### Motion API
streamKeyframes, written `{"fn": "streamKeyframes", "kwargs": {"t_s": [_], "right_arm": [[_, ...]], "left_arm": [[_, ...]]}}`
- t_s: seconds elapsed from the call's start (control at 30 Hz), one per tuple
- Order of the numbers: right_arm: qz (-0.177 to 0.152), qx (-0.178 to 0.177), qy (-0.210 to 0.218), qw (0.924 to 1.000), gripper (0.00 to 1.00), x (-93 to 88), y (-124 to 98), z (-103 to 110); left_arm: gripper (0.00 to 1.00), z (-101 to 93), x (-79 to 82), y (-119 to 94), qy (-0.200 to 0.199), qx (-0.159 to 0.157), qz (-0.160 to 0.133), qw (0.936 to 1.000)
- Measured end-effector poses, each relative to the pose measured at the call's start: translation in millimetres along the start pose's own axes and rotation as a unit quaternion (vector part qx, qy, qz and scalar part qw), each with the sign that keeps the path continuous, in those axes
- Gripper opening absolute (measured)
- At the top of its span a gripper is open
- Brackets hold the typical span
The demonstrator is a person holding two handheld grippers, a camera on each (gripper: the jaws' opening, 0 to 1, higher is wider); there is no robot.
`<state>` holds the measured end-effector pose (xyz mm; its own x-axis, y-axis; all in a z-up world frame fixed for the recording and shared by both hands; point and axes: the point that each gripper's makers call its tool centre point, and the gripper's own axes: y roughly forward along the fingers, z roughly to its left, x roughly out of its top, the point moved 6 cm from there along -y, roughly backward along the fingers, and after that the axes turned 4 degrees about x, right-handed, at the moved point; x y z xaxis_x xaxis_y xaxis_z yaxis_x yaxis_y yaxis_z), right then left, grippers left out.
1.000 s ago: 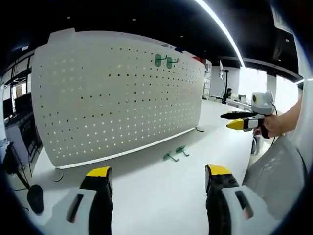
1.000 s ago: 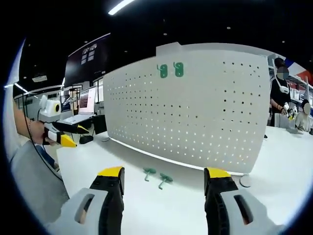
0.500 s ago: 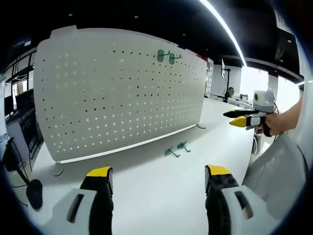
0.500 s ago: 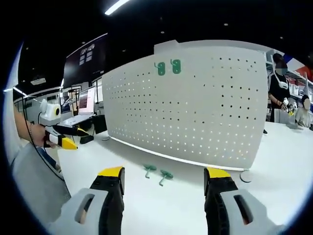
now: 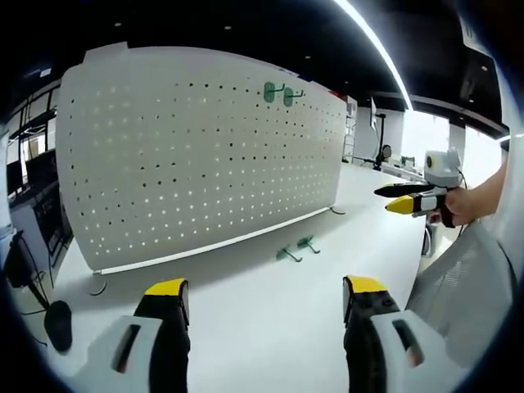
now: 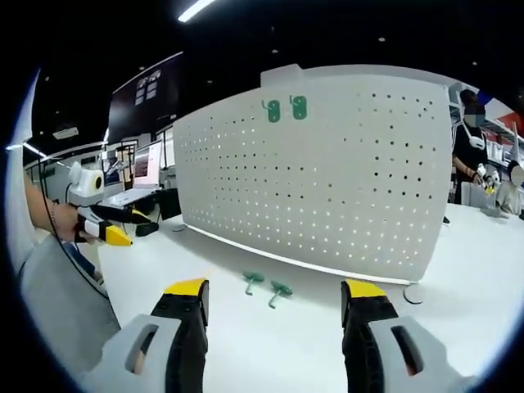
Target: Insert the hook assembly into the mounting plate slot until the hook locks in place.
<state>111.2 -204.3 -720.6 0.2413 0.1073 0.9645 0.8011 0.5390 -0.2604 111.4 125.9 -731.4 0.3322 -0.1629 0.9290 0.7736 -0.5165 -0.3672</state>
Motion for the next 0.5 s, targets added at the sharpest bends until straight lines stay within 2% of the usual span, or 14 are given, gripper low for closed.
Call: {"fn": "streamKeyframes", "kwargs": {"t_s": [0.5], "right_arm": [[0.016, 0.005, 0.001, 0.9999, 0.64, -5.0, 1.7, 1.7]], "left_arm": [[0.79, 1.0, 10.8, 11.1, 0.027, -0.019, 0.006, 0.9995]]}}
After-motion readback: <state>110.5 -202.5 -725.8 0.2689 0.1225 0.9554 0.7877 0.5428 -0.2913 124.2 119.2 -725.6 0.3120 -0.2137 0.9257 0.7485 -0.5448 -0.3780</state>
